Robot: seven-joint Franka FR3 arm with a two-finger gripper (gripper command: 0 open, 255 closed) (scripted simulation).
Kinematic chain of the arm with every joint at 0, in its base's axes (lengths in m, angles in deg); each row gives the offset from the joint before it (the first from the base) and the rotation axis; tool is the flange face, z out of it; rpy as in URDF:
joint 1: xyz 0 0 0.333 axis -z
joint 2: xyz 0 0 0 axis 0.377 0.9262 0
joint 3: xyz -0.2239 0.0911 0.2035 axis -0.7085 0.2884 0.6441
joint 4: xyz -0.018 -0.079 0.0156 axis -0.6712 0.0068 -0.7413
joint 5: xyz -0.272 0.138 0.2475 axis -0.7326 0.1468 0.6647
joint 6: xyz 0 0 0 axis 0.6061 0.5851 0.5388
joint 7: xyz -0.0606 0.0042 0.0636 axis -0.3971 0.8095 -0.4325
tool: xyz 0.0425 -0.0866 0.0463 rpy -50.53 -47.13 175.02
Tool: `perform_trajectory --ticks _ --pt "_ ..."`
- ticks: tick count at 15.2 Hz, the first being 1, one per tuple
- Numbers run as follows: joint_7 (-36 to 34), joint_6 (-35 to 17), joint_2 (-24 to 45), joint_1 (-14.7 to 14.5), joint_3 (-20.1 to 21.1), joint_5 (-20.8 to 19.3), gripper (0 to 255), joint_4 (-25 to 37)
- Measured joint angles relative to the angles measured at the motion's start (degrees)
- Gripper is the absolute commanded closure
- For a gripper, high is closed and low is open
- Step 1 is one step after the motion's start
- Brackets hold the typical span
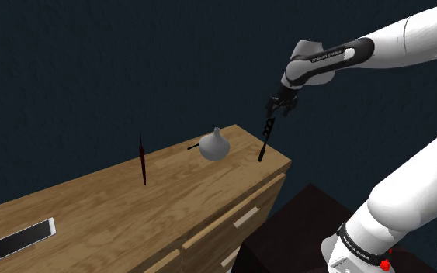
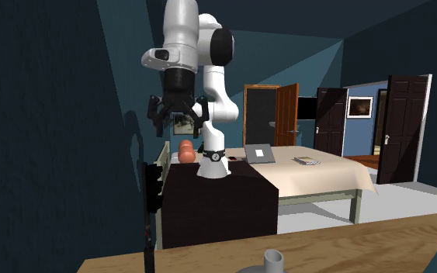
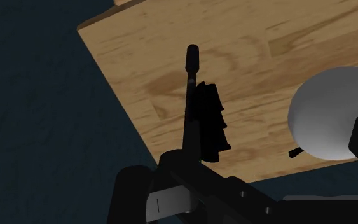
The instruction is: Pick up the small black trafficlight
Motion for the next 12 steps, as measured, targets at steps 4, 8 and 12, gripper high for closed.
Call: perform_trajectory --ticks 4,8,12 --pt "1.8 -4.2 7.8 1.3 -1.7 0.6 0 4.1" --pt "1.8 -7.3 10.5 1.4 -1.8 0.9 0 3.7" --pt "2.1 -9.9 12.4 1.5 -1.8 1.4 0 3.0"
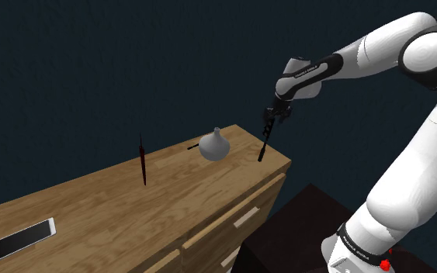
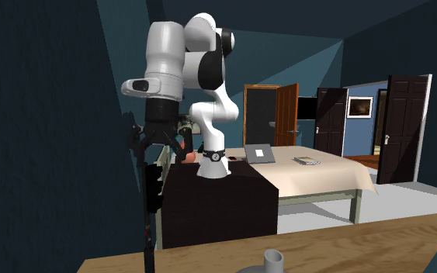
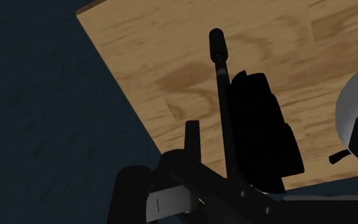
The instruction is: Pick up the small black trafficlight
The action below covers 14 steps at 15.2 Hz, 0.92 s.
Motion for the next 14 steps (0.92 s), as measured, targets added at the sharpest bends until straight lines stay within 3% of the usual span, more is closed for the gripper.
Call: perform_trajectory --ticks 1,14 --pt "0.0 -0.3 0.1 0.0 0.0 0.0 255 -0.2" --pt "0.0 0.9 -0.9 0.0 -0.1 -0.2 255 0.1"
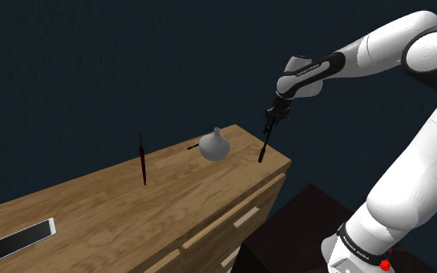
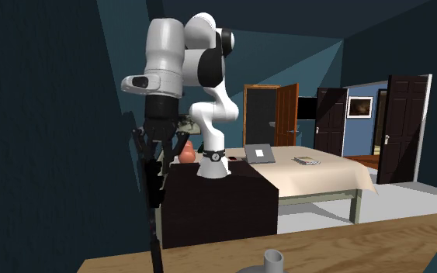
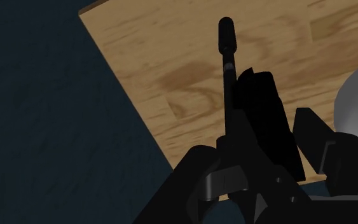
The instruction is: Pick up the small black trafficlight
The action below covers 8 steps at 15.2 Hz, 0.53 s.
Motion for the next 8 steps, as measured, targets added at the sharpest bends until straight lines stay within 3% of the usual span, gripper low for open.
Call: perform_trajectory --ticks 8 --pt "-0.3 5.9 -3.1 -0.1 0.0 -0.6 255 2.8"
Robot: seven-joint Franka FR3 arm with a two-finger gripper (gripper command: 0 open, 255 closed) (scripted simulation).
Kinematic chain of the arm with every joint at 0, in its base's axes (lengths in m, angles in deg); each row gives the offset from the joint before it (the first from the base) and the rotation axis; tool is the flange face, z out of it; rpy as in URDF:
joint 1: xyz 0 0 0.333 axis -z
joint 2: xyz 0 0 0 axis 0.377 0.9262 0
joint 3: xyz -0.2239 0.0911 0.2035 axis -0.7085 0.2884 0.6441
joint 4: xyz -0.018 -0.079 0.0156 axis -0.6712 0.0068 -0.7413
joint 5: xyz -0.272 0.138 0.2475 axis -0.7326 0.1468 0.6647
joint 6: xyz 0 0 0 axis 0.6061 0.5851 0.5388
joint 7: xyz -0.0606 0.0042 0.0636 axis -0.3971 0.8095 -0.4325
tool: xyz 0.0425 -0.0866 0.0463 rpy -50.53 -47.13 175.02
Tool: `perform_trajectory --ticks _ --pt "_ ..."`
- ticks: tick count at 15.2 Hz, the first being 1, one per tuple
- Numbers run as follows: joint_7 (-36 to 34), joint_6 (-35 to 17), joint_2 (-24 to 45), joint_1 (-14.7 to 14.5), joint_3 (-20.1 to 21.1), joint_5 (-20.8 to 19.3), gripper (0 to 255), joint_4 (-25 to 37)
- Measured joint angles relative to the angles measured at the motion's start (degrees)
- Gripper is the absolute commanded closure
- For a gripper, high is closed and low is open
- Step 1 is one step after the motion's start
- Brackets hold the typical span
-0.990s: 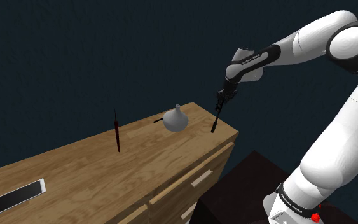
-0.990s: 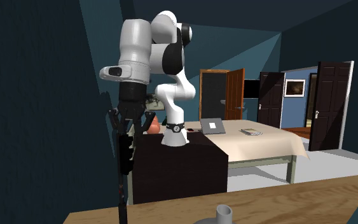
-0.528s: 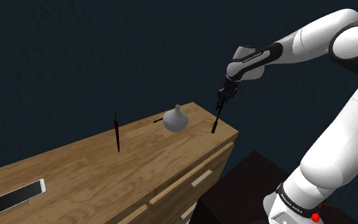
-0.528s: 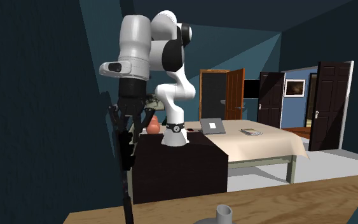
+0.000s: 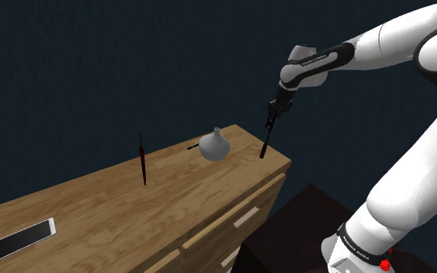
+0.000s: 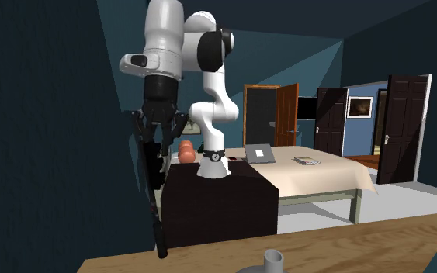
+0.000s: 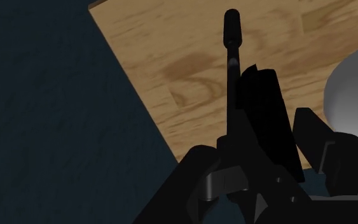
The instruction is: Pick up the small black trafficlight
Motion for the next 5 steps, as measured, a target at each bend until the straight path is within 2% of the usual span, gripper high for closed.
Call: perform_trajectory --ticks 5 --pt "-0.2 3.5 -1.4 -0.1 0.1 -0.3 255 2.1"
